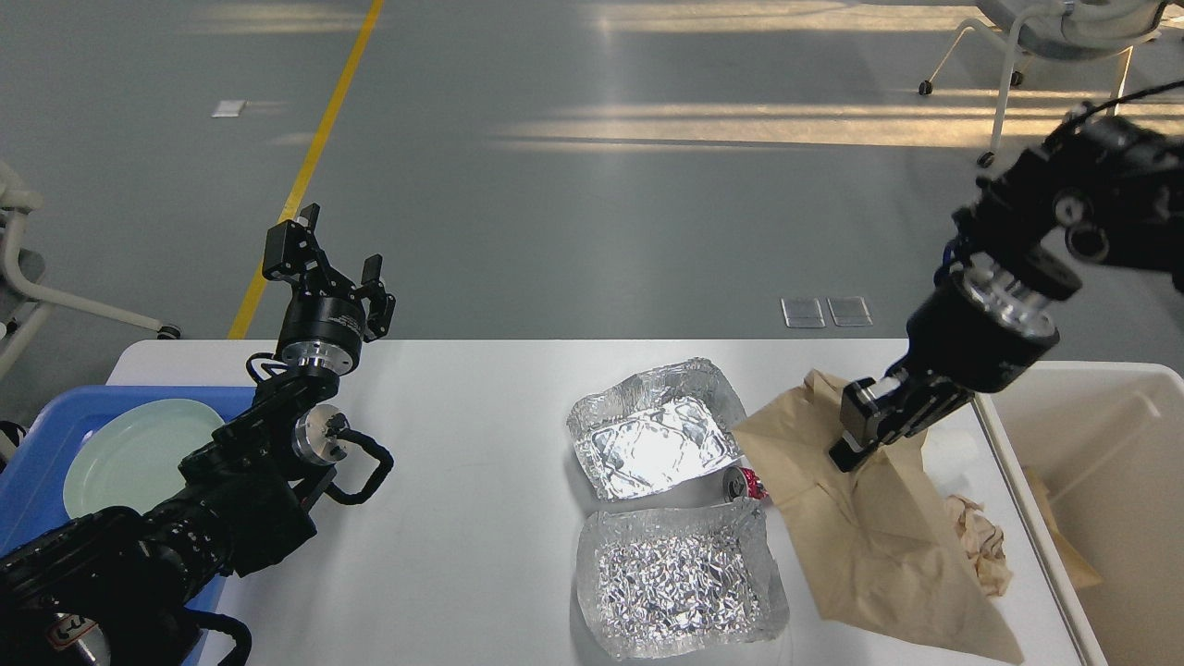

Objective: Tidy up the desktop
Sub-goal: 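Lift the brown paper bag and carry it over the white bin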

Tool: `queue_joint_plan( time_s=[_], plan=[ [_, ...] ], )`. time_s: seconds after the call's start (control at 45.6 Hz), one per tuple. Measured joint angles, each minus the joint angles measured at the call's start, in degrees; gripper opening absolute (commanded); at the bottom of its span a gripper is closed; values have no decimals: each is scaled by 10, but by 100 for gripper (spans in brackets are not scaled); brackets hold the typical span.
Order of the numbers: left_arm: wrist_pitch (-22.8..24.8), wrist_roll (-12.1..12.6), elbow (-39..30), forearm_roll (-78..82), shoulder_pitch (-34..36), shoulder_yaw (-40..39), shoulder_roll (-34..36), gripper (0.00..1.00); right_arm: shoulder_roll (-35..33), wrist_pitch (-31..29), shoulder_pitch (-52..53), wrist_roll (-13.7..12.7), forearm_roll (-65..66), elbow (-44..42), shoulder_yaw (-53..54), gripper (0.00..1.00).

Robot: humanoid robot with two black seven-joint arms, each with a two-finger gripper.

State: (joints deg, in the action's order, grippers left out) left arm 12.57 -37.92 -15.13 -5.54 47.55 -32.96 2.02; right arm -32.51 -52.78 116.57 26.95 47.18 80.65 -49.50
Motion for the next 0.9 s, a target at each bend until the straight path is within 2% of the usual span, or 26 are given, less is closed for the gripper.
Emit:
queue_joint_plan(
  time_s=[0.241,0.548,0.745,0.898],
  plan=[
    [0,0,0,0,0,0,0,100,-1,-22,156,-8,-138,-2,54,0],
    [0,0,0,0,0,0,0,100,-30,-22,291,-9,-192,-3,138,0],
    [0,0,0,0,0,0,0,100,-38,-22,293,-16,-195,-5,148,0],
    [0,0,0,0,0,0,0,100,-40,-22,226,-36,-149,-37,128,0]
  ],
)
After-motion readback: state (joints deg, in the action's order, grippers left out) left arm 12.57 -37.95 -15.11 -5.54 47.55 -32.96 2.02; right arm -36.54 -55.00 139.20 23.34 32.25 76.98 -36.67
